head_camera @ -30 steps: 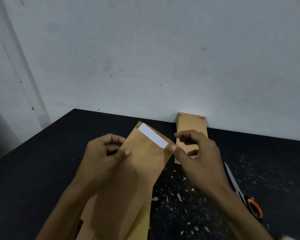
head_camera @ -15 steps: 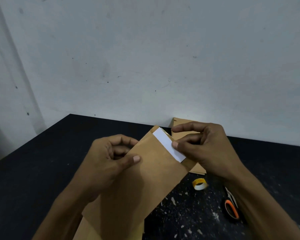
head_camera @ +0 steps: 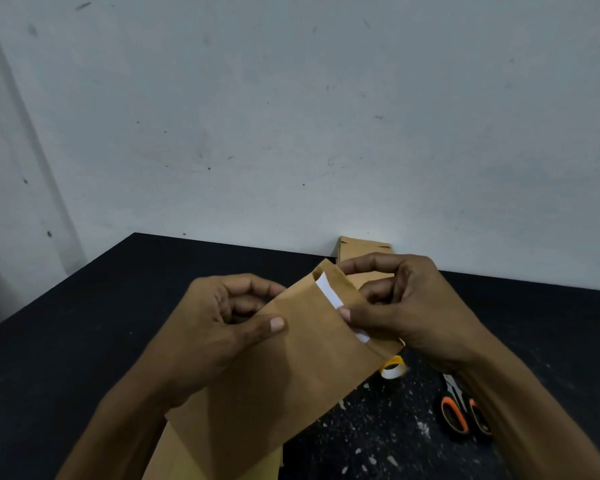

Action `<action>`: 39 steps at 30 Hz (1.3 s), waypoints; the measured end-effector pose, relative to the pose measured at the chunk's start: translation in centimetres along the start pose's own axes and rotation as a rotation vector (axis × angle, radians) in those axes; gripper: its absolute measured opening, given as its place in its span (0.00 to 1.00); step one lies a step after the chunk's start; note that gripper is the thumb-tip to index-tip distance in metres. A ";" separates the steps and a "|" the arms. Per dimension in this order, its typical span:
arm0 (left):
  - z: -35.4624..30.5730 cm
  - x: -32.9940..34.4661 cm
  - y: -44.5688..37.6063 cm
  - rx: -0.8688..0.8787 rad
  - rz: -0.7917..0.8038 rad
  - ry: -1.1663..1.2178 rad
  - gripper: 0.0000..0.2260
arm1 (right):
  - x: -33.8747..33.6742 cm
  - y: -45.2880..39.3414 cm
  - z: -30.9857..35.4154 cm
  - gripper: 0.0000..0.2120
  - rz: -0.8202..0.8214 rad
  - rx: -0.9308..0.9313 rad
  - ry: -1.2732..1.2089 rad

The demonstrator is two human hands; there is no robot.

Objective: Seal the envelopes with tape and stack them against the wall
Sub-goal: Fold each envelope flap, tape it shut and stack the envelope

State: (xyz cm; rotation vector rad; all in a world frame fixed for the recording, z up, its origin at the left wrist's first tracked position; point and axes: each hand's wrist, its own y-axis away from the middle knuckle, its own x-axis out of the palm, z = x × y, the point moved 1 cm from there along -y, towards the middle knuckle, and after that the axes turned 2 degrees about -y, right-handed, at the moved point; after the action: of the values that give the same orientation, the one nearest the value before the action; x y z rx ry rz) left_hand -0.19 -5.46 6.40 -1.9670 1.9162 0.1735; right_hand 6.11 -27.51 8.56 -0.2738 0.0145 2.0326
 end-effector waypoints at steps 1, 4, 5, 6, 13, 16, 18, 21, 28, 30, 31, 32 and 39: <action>0.0 0.0 0.0 -0.001 0.002 -0.011 0.09 | 0.0 0.0 0.0 0.19 -0.010 0.008 -0.013; 0.1 0.1 -0.2 -0.014 0.011 -0.046 0.09 | 0.1 -0.1 0.0 0.20 0.023 0.054 -0.042; 0.1 0.2 -0.2 -0.018 0.017 -0.058 0.09 | 0.1 -0.1 -0.1 0.20 0.047 0.068 -0.020; 0.1 0.2 -0.2 -0.022 0.023 -0.064 0.09 | 0.1 -0.1 -0.1 0.21 0.067 0.075 0.012; 0.1 0.5 -0.5 0.001 0.054 -0.120 0.09 | 0.1 -0.3 -0.7 0.22 0.078 0.054 0.070; 0.1 0.6 -0.5 -0.004 -0.007 -0.077 0.08 | 0.2 -0.4 -1.3 0.20 -0.010 0.027 -0.027; 0.2 0.6 -0.6 0.001 -0.069 -0.052 0.08 | 0.2 -0.1 -1.5 0.17 -0.123 -0.046 -0.049; 0.2 0.6 -0.6 0.027 -0.110 -0.047 0.08 | 0.3 0.4 -1.8 0.12 -0.244 -0.175 0.041; 0.3 0.9 -0.6 0.066 -0.144 -0.030 0.08 | 1.3 1.2 -3.0 0.18 -0.441 -0.308 0.271; 0.3 0.8 -0.6 0.062 -0.162 -0.014 0.08 | 1.5 1.2 -3.2 0.15 -0.431 -0.343 0.313; 0.3 0.8 -0.5 0.061 -0.162 -0.013 0.08 | 1.7 1.2 -3.4 0.14 -0.417 -0.324 0.333; 0.3 0.8 -0.5 0.066 -0.155 -0.021 0.08 | 1.8 1.1 -3.6 0.14 -0.409 -0.293 0.339; -0.2 0.6 -0.2 0.122 -0.105 -0.092 0.09 | 1.1 0.7 -4.2 0.18 -0.252 -0.111 0.101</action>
State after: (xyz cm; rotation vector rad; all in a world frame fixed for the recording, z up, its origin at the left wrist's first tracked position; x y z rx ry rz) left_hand -0.02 -6.06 6.41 -1.9390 1.7196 0.1139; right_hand 5.85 -27.41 4.18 -0.4266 -0.0674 1.7699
